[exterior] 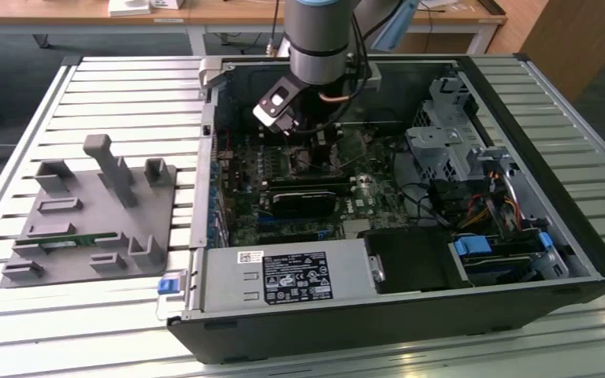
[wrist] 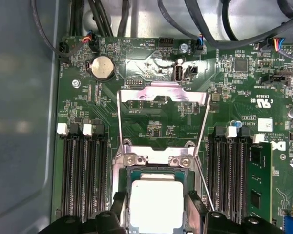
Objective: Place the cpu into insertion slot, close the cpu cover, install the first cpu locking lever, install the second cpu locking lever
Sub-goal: 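Place the cpu into insertion slot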
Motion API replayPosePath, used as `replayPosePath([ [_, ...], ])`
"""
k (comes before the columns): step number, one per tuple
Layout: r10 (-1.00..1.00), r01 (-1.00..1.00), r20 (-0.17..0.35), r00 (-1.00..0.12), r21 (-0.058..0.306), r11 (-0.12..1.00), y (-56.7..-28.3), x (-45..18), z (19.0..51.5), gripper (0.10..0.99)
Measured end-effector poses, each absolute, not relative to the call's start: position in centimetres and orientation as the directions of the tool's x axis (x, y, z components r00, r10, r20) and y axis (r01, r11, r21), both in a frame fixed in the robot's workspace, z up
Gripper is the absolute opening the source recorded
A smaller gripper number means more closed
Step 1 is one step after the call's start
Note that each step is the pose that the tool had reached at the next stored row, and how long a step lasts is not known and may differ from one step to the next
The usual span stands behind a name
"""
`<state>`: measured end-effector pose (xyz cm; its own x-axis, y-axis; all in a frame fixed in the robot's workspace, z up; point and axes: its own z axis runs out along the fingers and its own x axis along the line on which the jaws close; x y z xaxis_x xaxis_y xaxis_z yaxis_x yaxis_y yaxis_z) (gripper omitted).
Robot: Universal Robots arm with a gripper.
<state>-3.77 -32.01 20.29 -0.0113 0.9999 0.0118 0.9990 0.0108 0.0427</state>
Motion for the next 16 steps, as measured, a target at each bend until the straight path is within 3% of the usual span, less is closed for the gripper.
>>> replayPosePath([
  [2, 1.0, 0.999, 0.012, -0.011, 0.043, 0.011, -32.01, -3.77, 20.44, 0.592],
  [4, 1.0, 0.999, 0.012, -0.011, 0.043, 0.011, -32.01, -3.77, 20.64, 0.467],
  [5, 1.0, 0.999, 0.012, -0.011, 0.043, 0.01, -32.01, -3.77, 20.73, 0.467],
  [7, 1.0, 0.999, 0.012, -0.011, 0.043, 0.01, -32.01, -3.77, 20.84, 0.349],
  [10, 1.0, 0.999, 0.012, -0.011, 0.043, 0.01, -32.01, -3.77, 20.9, 0.29],
  [13, 1.0, 0.999, 0.012, -0.011, 0.043, 0.01, -32.01, -3.77, 20.94, 0.118],
  [16, 1.0, 0.999, 0.012, -0.011, 0.043, 0.01, -32.01, -3.77, 20.95, 0.106],
])
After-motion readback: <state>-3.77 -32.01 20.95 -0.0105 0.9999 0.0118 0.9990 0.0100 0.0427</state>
